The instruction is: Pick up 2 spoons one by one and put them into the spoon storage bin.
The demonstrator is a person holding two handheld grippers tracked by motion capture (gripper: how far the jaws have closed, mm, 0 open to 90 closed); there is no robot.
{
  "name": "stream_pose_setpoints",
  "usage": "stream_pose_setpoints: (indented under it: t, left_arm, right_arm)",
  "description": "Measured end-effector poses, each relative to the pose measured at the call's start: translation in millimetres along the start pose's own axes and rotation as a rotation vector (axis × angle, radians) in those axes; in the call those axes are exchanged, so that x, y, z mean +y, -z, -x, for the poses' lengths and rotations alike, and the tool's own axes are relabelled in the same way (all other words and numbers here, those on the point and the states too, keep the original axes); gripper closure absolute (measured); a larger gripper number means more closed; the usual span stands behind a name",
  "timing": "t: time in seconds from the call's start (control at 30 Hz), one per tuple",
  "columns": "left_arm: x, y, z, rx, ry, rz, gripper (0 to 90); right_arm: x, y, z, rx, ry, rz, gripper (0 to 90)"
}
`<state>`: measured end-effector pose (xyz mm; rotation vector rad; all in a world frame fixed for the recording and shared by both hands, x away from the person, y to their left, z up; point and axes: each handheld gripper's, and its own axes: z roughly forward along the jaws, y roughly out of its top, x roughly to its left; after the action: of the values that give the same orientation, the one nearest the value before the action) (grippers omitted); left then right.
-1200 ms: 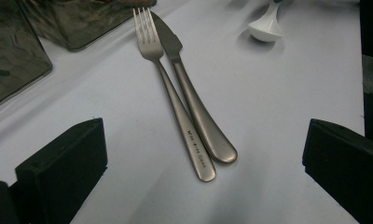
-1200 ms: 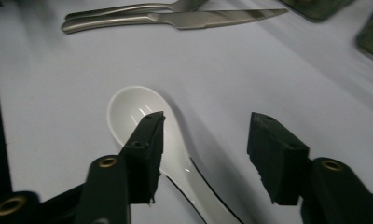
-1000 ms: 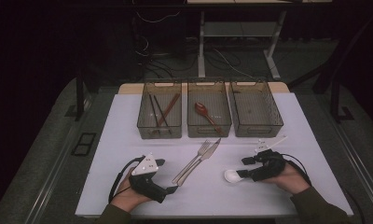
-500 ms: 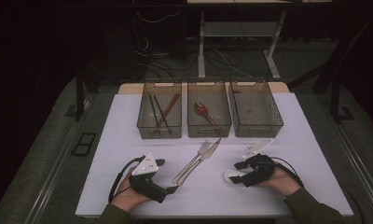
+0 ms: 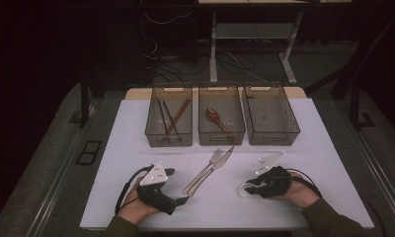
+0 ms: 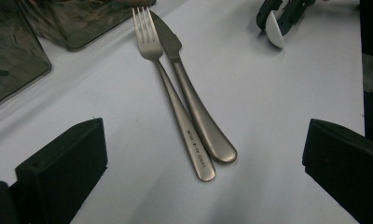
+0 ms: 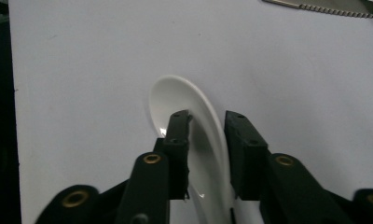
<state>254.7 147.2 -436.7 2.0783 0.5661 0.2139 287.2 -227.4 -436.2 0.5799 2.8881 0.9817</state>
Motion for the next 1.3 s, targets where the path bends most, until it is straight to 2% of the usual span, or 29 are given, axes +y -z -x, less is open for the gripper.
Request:
stream_pose_setpoints:
  t: [0.13, 0.47, 0.7, 0.97, 1.3]
  left_arm:
    - [0.0, -0.2, 0.1, 0.0, 0.001, 0.0, 0.0]
    - [-0.1, 0.1, -0.1, -0.001, 0.0, 0.0, 0.0]
    - [-0.1, 0.2, -0.7, -0.001, 0.0, -0.002, 0.0]
    - [-0.3, 0.1, -0.7, -0.002, 0.001, -0.002, 0.0]
    - [-0.5, -0.6, -0.5, -0.001, 0.005, -0.002, 0.0]
  right_arm:
    - [-0.4, 4.6, 1.0, 0.025, 0.002, 0.013, 82.8]
    - [1.0, 5.8, 1.4, 0.026, 0.005, 0.009, 83.5]
    - [7.2, 13.5, 6.3, -0.006, -0.01, 0.044, 83.6]
    - [18.8, 21.1, 14.0, -0.03, -0.062, 0.096, 83.7]
    - [31.2, 29.8, 28.2, -0.08, -0.096, 0.154, 83.7]
